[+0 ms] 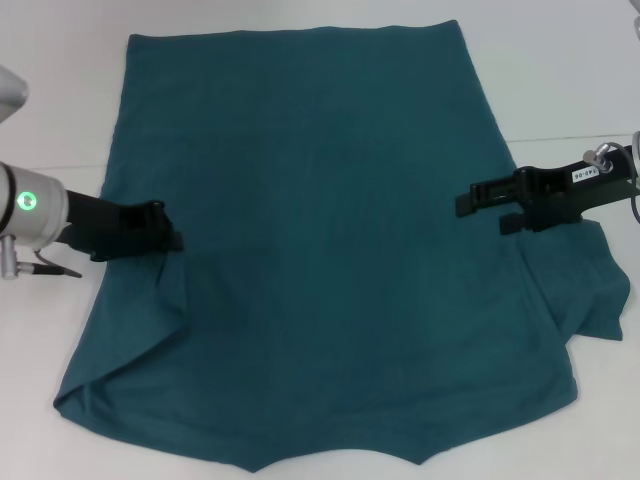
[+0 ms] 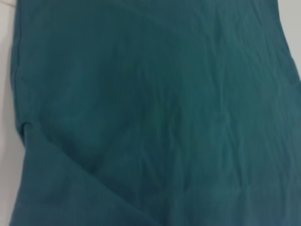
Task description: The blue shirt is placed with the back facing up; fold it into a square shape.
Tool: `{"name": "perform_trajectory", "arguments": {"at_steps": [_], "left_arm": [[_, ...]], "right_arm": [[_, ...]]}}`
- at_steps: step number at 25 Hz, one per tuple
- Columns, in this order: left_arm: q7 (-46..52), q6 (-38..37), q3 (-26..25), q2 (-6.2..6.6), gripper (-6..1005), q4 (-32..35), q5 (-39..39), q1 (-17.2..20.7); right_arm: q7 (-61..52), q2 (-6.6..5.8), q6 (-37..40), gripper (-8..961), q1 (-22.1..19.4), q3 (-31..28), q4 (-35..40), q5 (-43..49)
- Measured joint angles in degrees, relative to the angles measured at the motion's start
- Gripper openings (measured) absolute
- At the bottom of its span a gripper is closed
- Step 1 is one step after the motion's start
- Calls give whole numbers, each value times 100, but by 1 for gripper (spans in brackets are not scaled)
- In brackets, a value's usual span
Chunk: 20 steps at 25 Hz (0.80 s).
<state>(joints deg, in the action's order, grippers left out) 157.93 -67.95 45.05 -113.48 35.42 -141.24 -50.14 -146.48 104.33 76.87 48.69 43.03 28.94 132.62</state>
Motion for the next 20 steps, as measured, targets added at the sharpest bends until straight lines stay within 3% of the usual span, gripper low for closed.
{"name": "perform_trajectory", "arguments": {"at_steps": [9, 14, 18, 20], "left_arm": [[-411, 80, 680, -139, 27, 104, -192, -188], [-933, 14, 694, -381, 43, 559, -155, -32], [-1040, -59, 658, -601, 219, 1164, -154, 215], [-838, -78, 542, -605, 300, 1266, -156, 303]], "right_arm": [[6, 5, -6, 943, 0, -5, -3, 5], [23, 8, -11, 943, 1, -5, -2, 6], [19, 9, -14, 943, -2, -4, -1, 12], [5, 9, -16, 943, -6, -1, 3, 16]]}}
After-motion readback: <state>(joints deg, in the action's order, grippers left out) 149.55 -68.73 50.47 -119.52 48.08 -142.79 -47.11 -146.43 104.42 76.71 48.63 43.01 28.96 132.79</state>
